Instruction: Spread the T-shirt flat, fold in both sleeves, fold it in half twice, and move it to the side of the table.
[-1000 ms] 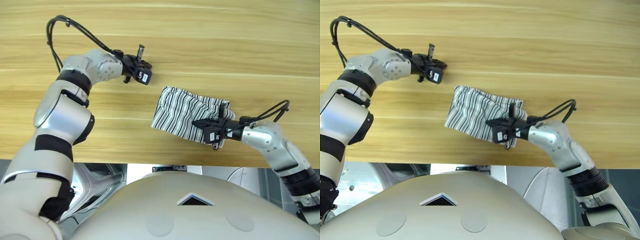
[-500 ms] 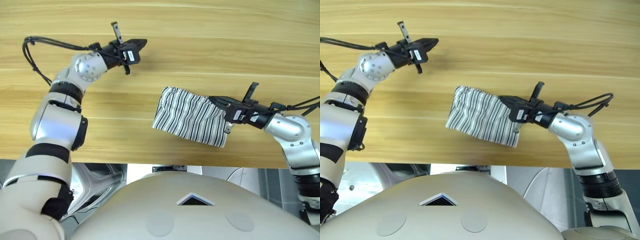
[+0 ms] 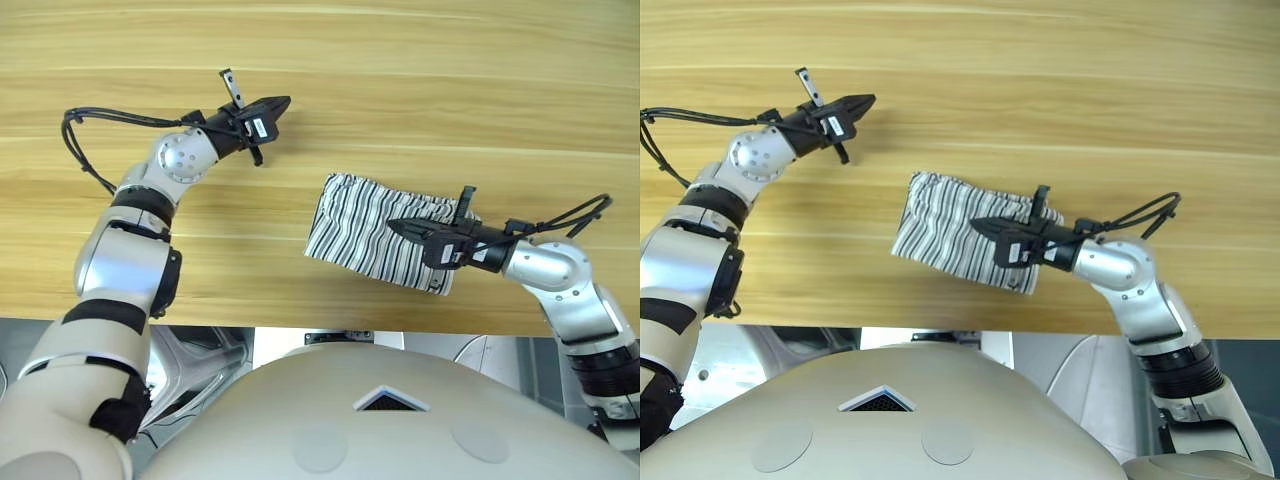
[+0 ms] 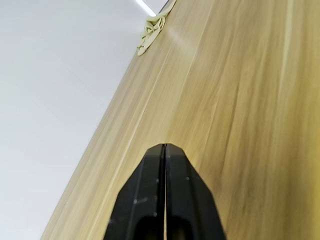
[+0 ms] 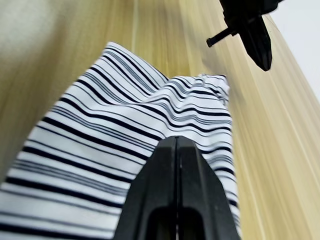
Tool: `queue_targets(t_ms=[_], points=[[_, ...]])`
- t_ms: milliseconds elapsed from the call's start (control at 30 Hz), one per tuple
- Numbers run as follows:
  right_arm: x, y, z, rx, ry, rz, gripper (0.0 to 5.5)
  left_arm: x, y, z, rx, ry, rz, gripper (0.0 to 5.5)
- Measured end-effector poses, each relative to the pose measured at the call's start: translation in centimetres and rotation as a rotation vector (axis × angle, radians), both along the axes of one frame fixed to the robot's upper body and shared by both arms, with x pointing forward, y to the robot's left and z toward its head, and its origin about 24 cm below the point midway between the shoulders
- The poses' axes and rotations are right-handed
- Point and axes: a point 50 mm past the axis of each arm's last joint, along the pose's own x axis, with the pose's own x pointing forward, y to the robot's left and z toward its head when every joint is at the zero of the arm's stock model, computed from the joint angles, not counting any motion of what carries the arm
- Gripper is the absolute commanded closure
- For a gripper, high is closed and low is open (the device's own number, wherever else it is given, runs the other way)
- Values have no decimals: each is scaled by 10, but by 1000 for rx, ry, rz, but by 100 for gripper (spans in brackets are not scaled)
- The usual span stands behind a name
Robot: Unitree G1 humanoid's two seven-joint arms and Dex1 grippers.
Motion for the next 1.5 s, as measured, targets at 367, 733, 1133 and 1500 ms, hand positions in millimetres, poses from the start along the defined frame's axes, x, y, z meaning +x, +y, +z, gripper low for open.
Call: queue_targets(t_ms=[367,733,1133,1500], points=[[22,38,-19,131,35,-16,550,-7,-4,-17,2,60,27,546],[37,32,-48,126,115,-105,550,-9,-3,-21,14,48,50,546],[113,-35,-67,557,391,-661,550,-8,-2,-22,30,16,69,546],[125,-139,-73,985,406,-1524,550,-13,28,-23,-31,-3,229,546]])
